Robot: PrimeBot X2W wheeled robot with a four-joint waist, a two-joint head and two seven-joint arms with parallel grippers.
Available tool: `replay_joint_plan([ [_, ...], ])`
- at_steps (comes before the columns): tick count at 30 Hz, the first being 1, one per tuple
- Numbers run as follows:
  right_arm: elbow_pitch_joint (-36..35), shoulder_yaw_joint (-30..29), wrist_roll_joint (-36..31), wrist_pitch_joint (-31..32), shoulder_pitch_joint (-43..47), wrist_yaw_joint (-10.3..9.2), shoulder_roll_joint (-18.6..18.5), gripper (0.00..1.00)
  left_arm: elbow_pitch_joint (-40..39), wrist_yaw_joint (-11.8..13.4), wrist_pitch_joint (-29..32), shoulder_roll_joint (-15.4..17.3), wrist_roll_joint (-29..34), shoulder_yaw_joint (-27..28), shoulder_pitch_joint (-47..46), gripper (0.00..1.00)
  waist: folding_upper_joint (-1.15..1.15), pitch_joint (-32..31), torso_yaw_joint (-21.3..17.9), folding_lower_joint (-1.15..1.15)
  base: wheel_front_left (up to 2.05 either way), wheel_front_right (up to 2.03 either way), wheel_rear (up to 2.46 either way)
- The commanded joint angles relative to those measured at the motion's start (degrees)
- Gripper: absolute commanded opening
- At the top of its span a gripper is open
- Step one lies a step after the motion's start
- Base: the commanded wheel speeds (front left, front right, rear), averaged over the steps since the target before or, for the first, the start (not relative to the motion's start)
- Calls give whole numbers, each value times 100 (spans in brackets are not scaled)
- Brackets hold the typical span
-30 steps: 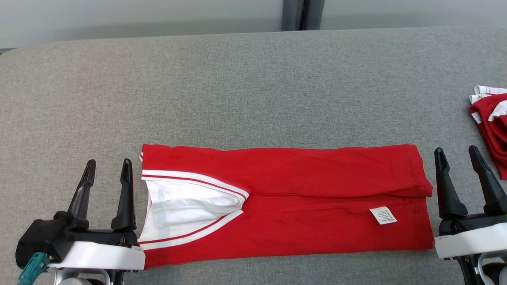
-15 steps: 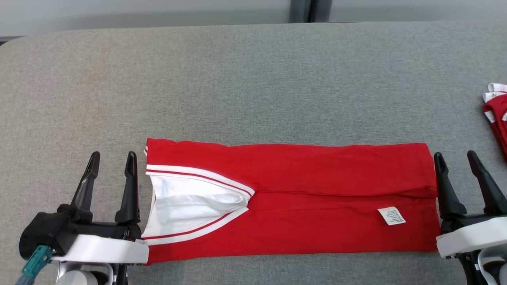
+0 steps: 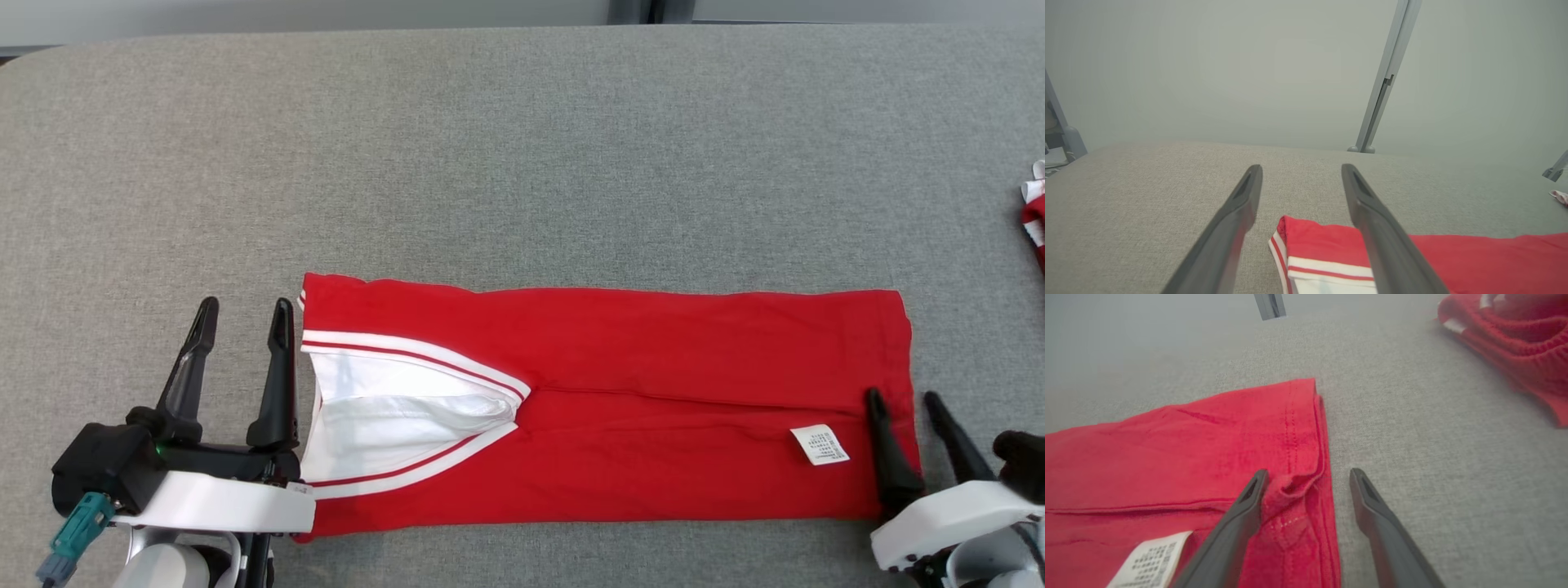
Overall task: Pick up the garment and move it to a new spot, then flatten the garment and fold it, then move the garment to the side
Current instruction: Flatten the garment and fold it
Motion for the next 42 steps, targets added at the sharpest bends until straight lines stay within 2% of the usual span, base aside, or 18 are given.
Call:
replay_joint_plan([
  [1,225,81,118,-50,-82,-2,-3,100,43,-65,-33,-14,50,36,-94,100,0,12,-15,0,0,0,0],
  [11,931,460,490,-64,-46,-1,113,100,109,-151,-33,-59,109,110,-101,100,0,-13,-44,0,0,0,0],
  [12,965,488,510,-84,-59,-1,114,83,117,-152,-33,-64,110,117,-97,100,0,-16,-45,0,0,0,0],
  [13,1016,514,548,-63,-73,-1,110,38,122,-150,-33,-68,113,125,-90,100,0,-20,-50,0,0,0,0],
  [14,1046,533,559,-88,-87,-1,104,2,126,-159,-33,-69,115,131,-82,100,0,-24,-54,0,0,0,0],
  [25,1082,216,901,-354,-221,-28,-319,0,174,-241,-33,-114,155,201,-57,100,0,-76,-69,0,0,0,0],
  [34,863,-634,890,-401,-281,-13,-894,0,210,-286,-31,-141,183,223,-25,100,0,-131,-111,0,0,0,0],
  [37,690,-727,884,-305,-238,-2,-918,0,220,-309,-29,-152,184,249,-24,100,0,-146,-117,0,0,0,0],
  [40,360,-569,909,-193,-196,-2,-825,0,244,-315,-28,-177,170,276,11,100,0,-185,-138,0,0,0,0],
  [42,-106,-338,936,-65,-140,-2,-694,0,257,-328,-28,-181,143,287,48,100,0,-220,-183,0,0,0,0],
])
